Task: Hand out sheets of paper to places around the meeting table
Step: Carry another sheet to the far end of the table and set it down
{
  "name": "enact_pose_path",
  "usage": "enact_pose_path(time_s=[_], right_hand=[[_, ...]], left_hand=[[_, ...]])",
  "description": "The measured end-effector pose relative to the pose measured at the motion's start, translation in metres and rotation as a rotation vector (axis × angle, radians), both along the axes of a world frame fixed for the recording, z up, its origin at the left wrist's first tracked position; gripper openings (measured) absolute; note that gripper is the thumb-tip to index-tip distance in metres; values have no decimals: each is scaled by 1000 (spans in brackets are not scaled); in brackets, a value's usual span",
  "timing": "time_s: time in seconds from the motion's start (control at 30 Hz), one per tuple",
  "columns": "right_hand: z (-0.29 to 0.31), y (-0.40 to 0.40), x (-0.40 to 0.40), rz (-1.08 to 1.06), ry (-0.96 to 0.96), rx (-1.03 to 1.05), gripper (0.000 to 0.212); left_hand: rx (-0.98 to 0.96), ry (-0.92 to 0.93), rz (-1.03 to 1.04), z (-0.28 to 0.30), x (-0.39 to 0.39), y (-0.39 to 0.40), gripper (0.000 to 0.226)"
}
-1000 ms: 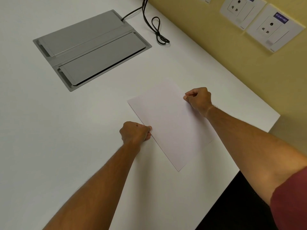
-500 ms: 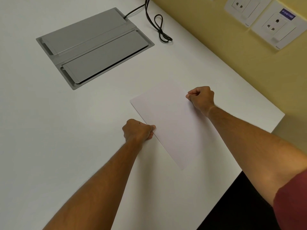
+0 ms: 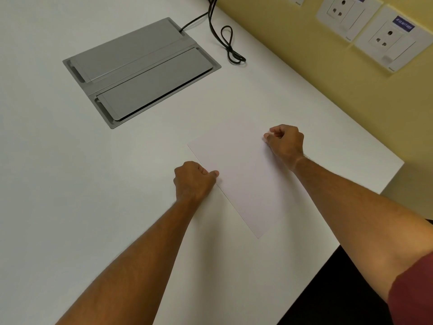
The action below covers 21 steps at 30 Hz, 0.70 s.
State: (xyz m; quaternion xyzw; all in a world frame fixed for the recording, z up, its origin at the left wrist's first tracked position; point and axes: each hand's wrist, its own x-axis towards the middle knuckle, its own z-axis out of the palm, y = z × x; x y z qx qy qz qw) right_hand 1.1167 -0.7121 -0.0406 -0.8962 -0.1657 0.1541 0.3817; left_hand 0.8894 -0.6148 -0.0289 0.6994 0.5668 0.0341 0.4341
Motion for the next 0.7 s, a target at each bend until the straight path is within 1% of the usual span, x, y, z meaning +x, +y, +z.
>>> enact_pose_path(time_s=[0.07,0.13,0.27,0.4,0.53,0.6,0.7], right_hand=[[3,-2,-5,23,-42,-20,30],[5,-3,-13,44,-102,-30,36],[17,-7,-38,127,-263,-61,47],[32,-9,-59,200,-421,-171,66],[51,-12,-79,226,-507,-262,81],[62,-14,-89,229,-553,-266,86],[83,-16,-104,240,-634,-255,89]], left_hand=[[88,-26,-63,5,0,1,30],[173,-52,-154,11,0,1,34],[273,-75,-402,24,-2,1,60],[415,6,-590,43,-3,0,88],[556,97,-721,58,-7,4,104],[661,109,-746,69,-10,7,105],[776,104,-726,88,-17,9,103]])
